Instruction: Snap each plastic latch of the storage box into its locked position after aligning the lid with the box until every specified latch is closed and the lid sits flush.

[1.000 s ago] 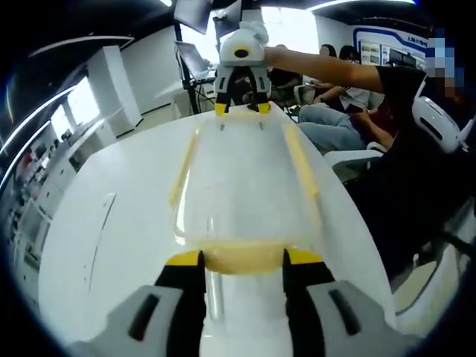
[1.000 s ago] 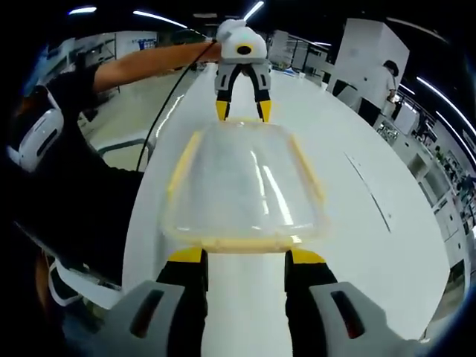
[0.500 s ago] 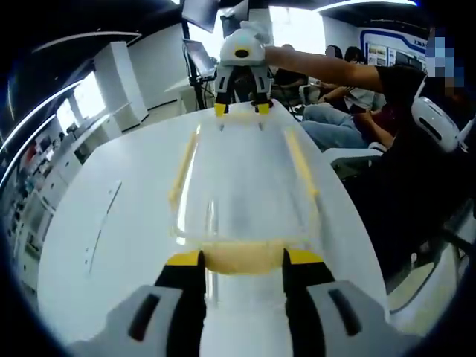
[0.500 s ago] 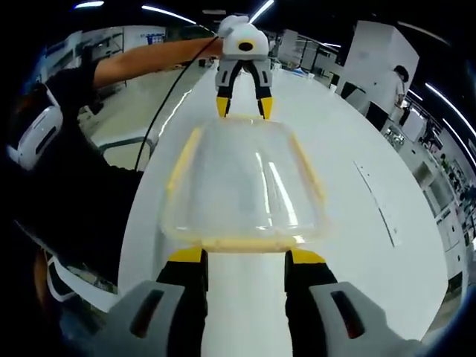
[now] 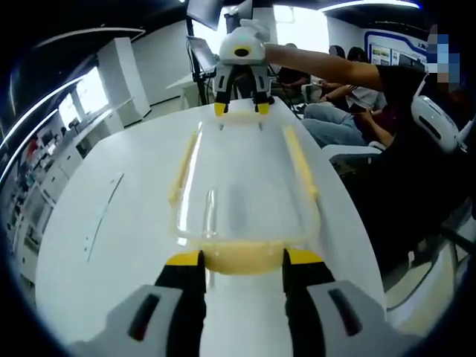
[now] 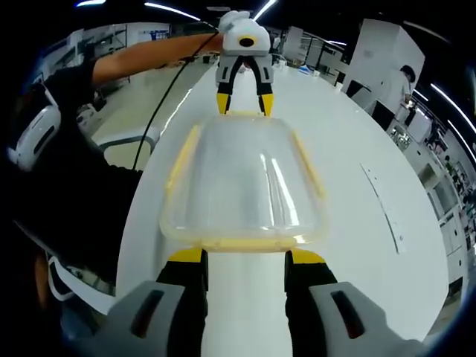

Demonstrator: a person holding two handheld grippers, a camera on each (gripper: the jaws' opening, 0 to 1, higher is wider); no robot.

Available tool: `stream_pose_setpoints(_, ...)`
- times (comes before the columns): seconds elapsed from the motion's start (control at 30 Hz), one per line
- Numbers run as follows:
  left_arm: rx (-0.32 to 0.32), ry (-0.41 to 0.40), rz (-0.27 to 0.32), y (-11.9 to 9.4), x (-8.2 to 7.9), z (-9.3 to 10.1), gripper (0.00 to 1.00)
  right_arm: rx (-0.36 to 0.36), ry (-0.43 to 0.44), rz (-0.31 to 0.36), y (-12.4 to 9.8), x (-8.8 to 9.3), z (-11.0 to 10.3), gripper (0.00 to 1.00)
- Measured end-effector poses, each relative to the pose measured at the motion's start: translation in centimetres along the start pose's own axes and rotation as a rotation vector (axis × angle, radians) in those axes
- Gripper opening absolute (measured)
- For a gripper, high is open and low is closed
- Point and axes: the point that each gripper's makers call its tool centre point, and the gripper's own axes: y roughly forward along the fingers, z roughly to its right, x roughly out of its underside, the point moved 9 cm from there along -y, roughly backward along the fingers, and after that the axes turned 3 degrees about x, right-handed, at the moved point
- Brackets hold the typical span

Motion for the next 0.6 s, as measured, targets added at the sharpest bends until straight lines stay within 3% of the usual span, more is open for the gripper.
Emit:
stream_pose_setpoints(0.57, -0.012, -0.016, -0.011, -1.3, 1.5, -0.4, 0.39, -0.021, -0.025, -0.043, 2.2, -1.2, 0.0, 0.38)
stream_pose_setpoints(0.6, -0.015, -0.024, -0.01, -1.2, 1.9, 0.4, 0.39, -0.021, -0.027, -0.047, 2.4, -1.3, -0.2, 0.38)
